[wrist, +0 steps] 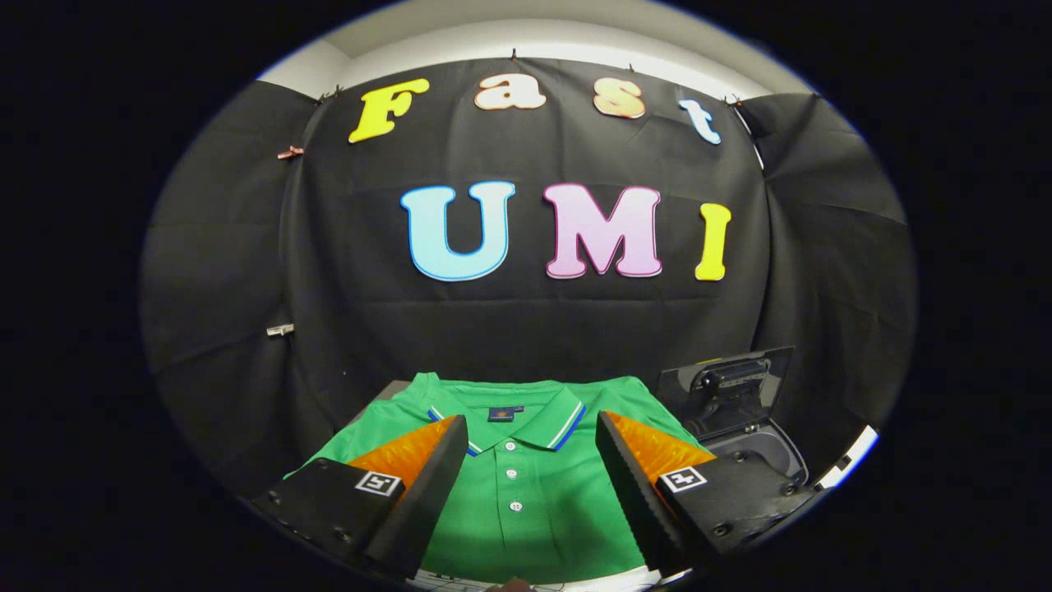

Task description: Put the clothes into the washing machine and then close the washing machine lid.

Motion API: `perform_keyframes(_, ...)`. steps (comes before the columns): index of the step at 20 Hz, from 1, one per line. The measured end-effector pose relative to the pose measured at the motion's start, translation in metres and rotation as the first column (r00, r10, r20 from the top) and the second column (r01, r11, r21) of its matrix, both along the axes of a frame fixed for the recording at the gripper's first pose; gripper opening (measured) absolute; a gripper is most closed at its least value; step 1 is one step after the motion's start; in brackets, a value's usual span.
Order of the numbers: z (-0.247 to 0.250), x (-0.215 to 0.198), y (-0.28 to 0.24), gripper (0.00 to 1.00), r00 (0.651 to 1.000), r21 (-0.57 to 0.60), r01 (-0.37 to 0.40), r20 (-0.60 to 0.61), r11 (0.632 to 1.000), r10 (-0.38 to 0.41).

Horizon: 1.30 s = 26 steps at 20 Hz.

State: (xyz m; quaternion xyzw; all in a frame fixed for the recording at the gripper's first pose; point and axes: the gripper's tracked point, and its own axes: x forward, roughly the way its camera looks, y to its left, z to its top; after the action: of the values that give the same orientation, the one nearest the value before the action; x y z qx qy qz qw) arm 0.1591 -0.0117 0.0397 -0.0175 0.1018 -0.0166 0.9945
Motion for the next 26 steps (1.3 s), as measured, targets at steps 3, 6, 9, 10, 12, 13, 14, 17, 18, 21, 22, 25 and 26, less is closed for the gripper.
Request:
perform_keyframes(3,-0.023,0.017,-0.001,0.98,0.991,-0.019,0.004,-0.134,1.0,-0.007)
perform_keyframes(6,-0.054,0.028,-0.003,0.99,0.95,-0.065,0.001,-0.311,0.998,-0.021)
perform_keyframes(9,-0.076,0.044,-0.004,0.99,0.886,-0.099,-0.013,-0.463,0.995,-0.035)
perform_keyframes(10,-0.078,0.044,-0.001,0.99,0.862,-0.097,-0.032,-0.507,0.995,-0.022)
perform_keyframes(12,-0.084,0.044,0.0,0.99,0.81,-0.108,-0.037,-0.586,0.993,-0.033)
perform_keyframes(13,-0.088,0.041,-0.001,0.99,0.782,-0.115,-0.036,-0.621,0.993,-0.043)
perform_keyframes(14,-0.095,0.035,-0.001,0.99,0.742,-0.096,-0.028,-0.669,0.995,-0.043)
perform_keyframes(17,-0.095,0.035,-0.004,0.98,0.684,-0.008,0.076,-0.727,0.997,-0.058)
perform_keyframes(18,-0.1,0.034,-0.004,0.98,0.66,-0.022,0.063,-0.749,0.998,-0.058)
perform_keyframes(21,-0.103,0.036,-0.004,0.98,0.601,-0.049,0.026,-0.797,0.998,-0.055)
perform_keyframes(22,-0.102,0.034,-0.006,0.97,0.586,-0.05,0.031,-0.808,0.998,-0.058)
perform_keyframes(25,-0.1,0.034,-0.013,0.75,0.544,-0.058,0.044,-0.836,0.997,-0.073)
perform_keyframes(26,-0.101,0.037,-0.017,0.65,0.54,-0.061,0.051,-0.838,0.997,-0.079)
